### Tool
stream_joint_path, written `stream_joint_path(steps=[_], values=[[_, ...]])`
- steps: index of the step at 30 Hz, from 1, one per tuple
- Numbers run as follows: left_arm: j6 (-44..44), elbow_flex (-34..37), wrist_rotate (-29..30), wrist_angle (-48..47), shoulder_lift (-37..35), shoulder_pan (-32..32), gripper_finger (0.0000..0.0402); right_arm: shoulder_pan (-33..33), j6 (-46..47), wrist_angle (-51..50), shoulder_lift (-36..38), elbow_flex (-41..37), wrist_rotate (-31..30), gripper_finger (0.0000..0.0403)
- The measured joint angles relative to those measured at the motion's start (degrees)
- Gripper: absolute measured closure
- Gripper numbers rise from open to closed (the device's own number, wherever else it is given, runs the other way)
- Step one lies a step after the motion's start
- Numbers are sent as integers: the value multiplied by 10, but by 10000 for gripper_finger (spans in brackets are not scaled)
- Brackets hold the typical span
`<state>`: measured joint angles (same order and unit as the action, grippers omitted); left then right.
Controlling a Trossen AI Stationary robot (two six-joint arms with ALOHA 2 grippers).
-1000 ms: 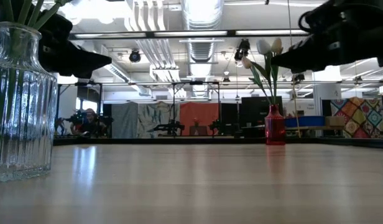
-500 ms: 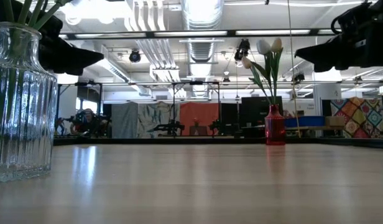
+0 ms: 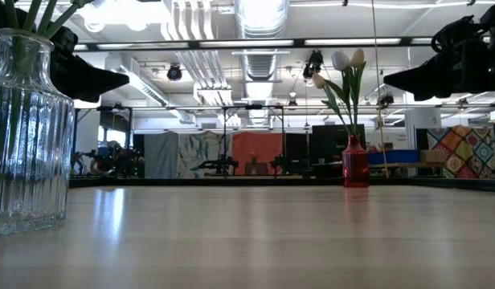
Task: Sort flowers into vase by color
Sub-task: Return to Home Position
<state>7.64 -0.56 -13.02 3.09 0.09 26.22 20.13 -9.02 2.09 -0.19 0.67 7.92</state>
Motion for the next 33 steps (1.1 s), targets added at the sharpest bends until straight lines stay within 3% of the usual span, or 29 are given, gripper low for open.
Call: stream_joint_path(steps=[5, 12, 33], values=[[-13, 0, 3, -1, -1, -1, 401, 2, 0, -1, 0, 0, -21, 394], [-36, 0, 5, -1, 5, -1, 401, 2, 7, 1, -1, 0, -163, 394], [-67, 0, 5, -1, 53, -1, 401, 2, 25, 0, -36, 0, -170, 394]])
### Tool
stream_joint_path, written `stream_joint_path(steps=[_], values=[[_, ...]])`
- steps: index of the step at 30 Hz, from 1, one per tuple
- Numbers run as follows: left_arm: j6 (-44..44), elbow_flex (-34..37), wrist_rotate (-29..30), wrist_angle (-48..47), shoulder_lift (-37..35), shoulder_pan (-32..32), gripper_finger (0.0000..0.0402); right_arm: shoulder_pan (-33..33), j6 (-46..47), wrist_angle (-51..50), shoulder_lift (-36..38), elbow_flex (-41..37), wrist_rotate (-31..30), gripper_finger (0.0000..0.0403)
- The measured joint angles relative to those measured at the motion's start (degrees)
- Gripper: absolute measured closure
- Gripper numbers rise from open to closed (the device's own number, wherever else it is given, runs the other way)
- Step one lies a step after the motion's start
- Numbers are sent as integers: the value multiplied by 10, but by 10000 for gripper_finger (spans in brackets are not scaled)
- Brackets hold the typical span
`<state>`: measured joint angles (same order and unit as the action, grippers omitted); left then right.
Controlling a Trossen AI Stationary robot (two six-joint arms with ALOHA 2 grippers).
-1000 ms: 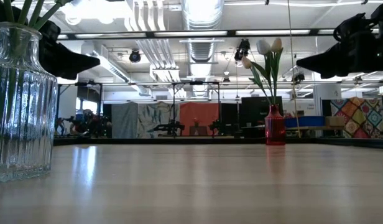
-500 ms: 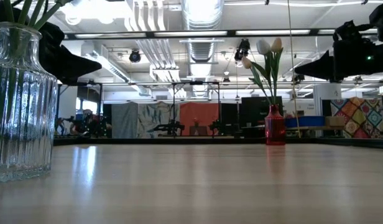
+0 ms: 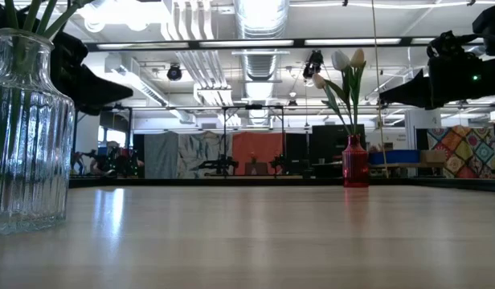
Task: Sort flowers into vase by color
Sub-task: Return to Home Position
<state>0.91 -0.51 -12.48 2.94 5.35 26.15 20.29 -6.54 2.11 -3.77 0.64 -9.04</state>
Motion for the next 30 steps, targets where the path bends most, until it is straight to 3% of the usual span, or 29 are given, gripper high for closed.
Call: stream_joint_path(steps=[30], values=[[0, -6, 0, 11, 35, 0, 402, 0, 0, -1, -1, 0, 0, 394]])
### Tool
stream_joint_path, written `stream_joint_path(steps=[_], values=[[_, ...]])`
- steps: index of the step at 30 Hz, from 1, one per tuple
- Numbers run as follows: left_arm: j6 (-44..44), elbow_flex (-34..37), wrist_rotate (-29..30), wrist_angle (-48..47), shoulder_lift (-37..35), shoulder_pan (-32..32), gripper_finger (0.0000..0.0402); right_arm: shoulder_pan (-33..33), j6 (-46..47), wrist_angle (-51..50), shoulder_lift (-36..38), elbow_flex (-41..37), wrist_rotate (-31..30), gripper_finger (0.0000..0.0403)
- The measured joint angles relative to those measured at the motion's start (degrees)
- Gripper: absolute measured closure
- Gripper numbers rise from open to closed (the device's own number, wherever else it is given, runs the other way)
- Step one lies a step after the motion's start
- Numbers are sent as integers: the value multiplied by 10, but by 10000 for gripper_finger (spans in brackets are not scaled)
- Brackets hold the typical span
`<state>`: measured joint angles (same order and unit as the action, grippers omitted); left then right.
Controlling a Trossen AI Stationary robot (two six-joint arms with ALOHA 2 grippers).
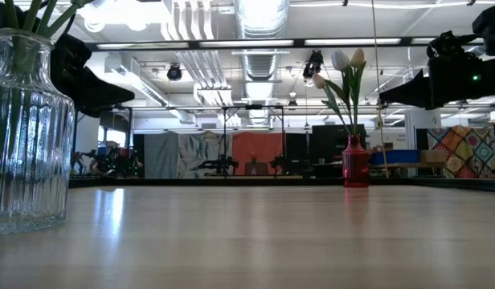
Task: Sort flowers into vase by color
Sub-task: Return to Home Position
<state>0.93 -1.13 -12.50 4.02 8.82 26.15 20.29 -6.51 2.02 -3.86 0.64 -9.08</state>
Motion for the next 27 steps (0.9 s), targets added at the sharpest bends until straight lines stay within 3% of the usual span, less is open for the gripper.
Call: stream_joint_path(steps=[27], values=[[0, -1, 0, 1, 20, 0, 402, 0, 1, 0, 0, 0, 0, 394]])
